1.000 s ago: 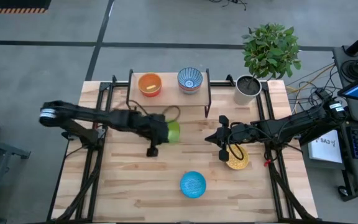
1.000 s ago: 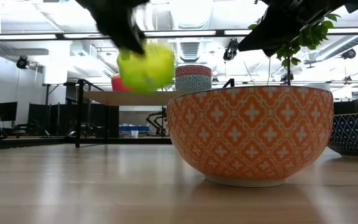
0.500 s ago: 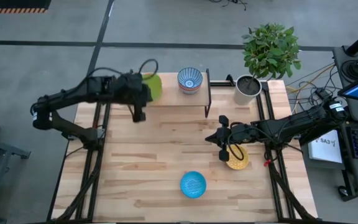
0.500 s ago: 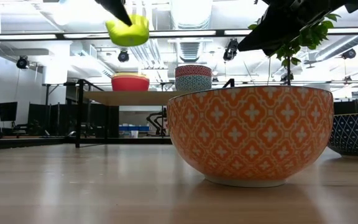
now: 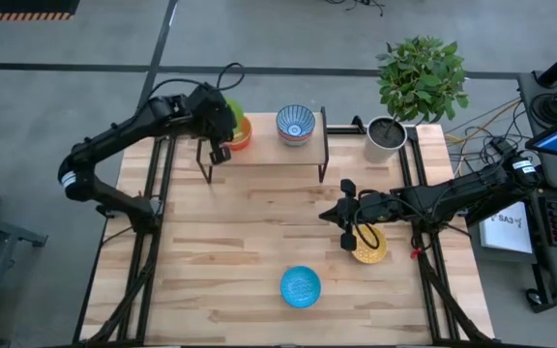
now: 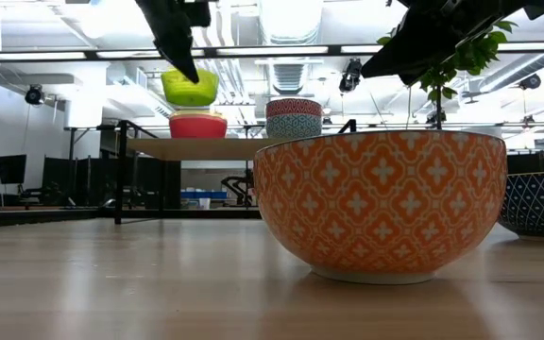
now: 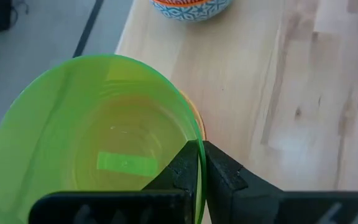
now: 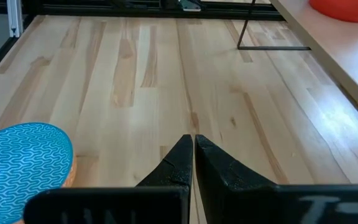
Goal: Place and stack bowls onto a shelf
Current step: Stack the transparent green bowl on top of the transparent yellow bowl on the shelf, then stack the light blue patterned bowl on top of the blue patterned bowl on the shelf
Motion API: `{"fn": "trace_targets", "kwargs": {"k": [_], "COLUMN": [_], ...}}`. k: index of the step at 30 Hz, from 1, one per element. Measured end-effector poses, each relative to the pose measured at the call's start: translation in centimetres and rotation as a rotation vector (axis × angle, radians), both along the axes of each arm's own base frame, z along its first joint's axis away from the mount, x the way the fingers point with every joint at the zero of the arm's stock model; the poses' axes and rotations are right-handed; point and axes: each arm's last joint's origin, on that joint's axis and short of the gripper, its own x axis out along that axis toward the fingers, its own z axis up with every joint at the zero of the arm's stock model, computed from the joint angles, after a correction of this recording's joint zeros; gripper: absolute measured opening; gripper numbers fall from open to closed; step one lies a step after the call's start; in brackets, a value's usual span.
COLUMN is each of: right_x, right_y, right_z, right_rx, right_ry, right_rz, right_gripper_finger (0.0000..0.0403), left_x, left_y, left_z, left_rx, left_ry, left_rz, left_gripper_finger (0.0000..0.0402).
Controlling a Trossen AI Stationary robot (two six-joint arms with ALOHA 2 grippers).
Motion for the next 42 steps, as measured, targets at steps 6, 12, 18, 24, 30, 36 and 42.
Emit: {"fn": "trace_targets", "kwargs": {"k": [6,12,18,24,30,36,42], "right_x": [0.0,0.0,0.0,0.0,0.0,0.0,0.0], "right_y": [0.0,0.0,0.0,0.0,0.0,0.0,0.0], "right_z": [0.0,0.0,0.0,0.0,0.0,0.0,0.1], "right_rx": [0.000,0.000,0.000,0.000,0.007,0.015,0.041], "right_ry": [0.000,0.000,0.000,0.000,-0.001,-0.004,-0.008], "right_rz": [0.000,0.000,0.000,0.000,-0.003,-0.007,-0.020], "right_gripper_finger": [0.0009,0.0009,0.0009,0.0009,0.0009,0.0009,0.0009], "left_x": [1.5,2.4,2.7,2.4,2.7,3.1,2.6], "left_y": [1.1,1.9,2.0,1.9,1.2,0.0,-0.6], "left_z": [-1.5,-2.8,-3.0,-2.5,-1.7,-1.1,-0.2], "left_rx": [-0.011,0.009,0.010,0.016,0.027,0.025,0.058], "left_ry": [0.047,0.110,0.114,0.094,0.012,-0.070,-0.093], "left_rz": [-0.006,0.020,0.015,0.040,0.035,-0.009,-0.073], "left_gripper_finger": [0.0000,0.0005,0.0036,0.0068,0.0077,0.0077,0.0077]}}
